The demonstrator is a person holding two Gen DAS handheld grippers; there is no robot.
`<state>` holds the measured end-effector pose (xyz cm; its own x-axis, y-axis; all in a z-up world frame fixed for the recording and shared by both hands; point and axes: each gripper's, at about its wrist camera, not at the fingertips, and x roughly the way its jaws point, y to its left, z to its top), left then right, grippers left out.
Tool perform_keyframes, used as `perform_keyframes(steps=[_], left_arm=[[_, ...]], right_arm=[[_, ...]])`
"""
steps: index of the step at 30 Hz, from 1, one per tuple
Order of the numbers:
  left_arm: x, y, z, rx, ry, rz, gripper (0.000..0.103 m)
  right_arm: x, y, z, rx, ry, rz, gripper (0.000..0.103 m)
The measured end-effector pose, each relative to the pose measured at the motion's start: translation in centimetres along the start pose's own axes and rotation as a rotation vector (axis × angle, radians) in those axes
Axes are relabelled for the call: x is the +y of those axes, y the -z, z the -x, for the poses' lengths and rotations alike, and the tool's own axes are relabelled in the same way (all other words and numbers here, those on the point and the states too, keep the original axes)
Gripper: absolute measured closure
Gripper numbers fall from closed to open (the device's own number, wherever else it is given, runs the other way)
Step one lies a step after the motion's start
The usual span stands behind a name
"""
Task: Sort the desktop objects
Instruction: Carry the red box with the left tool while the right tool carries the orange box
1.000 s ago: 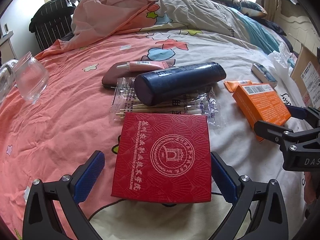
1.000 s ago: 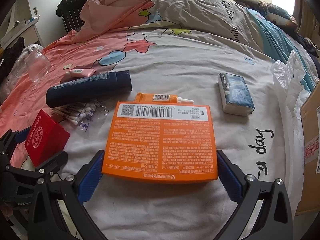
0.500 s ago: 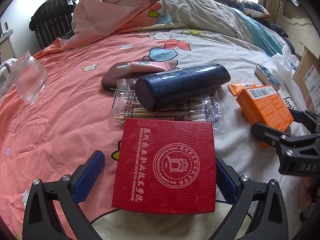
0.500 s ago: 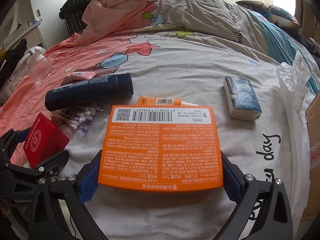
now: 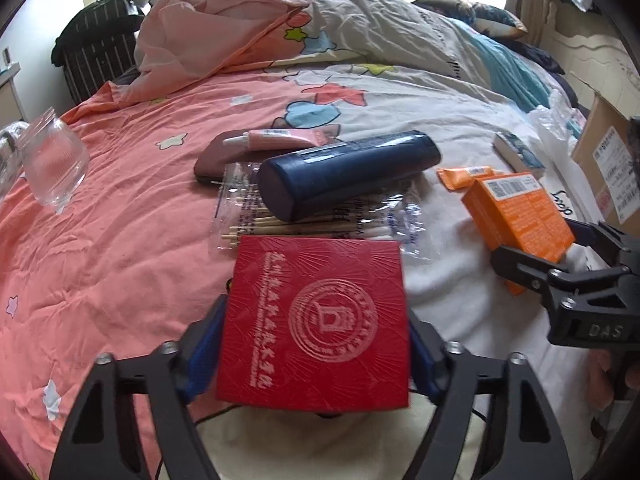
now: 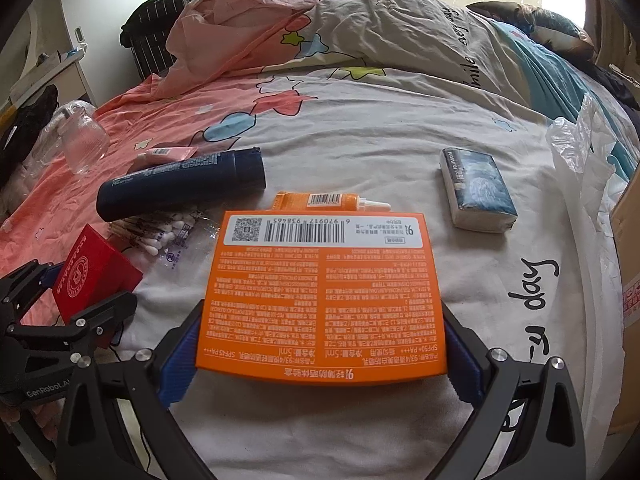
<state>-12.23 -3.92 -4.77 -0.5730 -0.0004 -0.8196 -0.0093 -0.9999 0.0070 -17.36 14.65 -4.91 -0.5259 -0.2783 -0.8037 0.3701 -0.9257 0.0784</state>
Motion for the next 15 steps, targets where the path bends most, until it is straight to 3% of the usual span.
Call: perform_keyframes(steps=[5,10,15], left_arm=[[-0.1,0.3,1.1,-0.007,0.053,-0.001,0.030],[-0.7,0.6,2.0,-0.018,0.007,-0.046,0.030],[-1.0,0.9,2.1,-0.001,0.017,-0.048,0.030]], right_arm=[[-0.1,0.1,0.2,-0.009,-0.004,-0.008,0.002],[-0.3,0.2,0.4,-0.015,-0.010,-0.016,0.002],[-0.4,0.5,1.0,-0.021,-0.002,-0.027,0.002]])
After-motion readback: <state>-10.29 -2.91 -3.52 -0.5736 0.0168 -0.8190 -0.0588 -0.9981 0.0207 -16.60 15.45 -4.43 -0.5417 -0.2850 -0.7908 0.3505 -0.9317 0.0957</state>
